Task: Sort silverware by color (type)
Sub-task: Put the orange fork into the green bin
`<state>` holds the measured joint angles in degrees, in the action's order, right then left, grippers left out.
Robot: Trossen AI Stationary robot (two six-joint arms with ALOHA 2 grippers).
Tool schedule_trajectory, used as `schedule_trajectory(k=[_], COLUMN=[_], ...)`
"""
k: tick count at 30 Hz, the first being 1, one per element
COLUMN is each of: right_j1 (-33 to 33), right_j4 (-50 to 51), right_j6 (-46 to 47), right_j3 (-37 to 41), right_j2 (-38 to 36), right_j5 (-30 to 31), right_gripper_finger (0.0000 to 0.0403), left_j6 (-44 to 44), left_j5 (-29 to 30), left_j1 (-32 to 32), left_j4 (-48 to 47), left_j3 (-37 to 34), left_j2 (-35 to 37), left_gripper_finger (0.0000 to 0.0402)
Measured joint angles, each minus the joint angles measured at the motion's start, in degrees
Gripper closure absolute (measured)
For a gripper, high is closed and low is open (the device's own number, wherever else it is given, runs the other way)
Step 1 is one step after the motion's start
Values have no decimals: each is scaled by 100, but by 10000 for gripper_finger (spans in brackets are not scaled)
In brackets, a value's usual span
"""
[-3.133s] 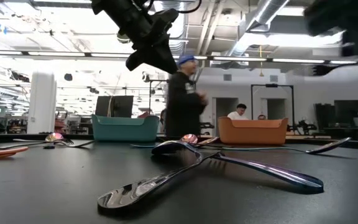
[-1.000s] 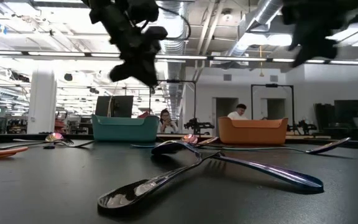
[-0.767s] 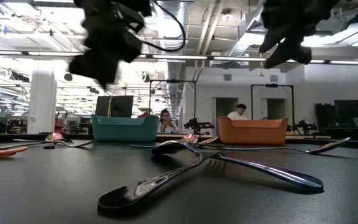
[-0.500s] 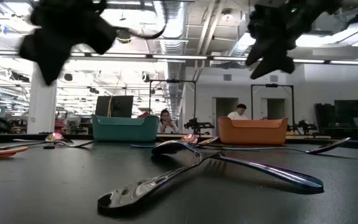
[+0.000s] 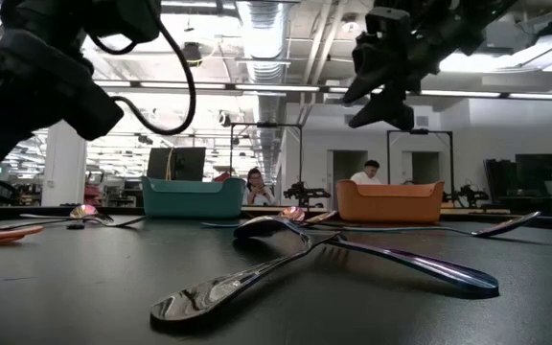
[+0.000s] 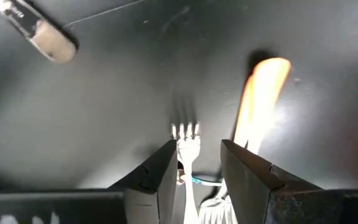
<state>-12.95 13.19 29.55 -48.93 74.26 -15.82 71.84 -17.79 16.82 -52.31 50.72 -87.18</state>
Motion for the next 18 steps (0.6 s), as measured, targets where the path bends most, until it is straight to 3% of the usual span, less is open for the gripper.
schedule_trajectory(k=[6, 13, 18], right_j1=[4, 4, 28], right_j4=[-1, 4, 4], right_j6=[-28, -12, -4], right_j3=[0, -2, -2], right_j2=[5, 6, 6], right_j5=[-76, -78, -78], right_gripper_finger=[182, 182, 182], left_j6=[85, 0, -121], left_j5=[110, -27, 60], left_j1=[0, -2, -4], left_j4=[190, 1354, 1419], left_j3=[-388, -852, -899], left_j2=[-1, -2, 0], left_gripper_finger=[289, 290, 290])
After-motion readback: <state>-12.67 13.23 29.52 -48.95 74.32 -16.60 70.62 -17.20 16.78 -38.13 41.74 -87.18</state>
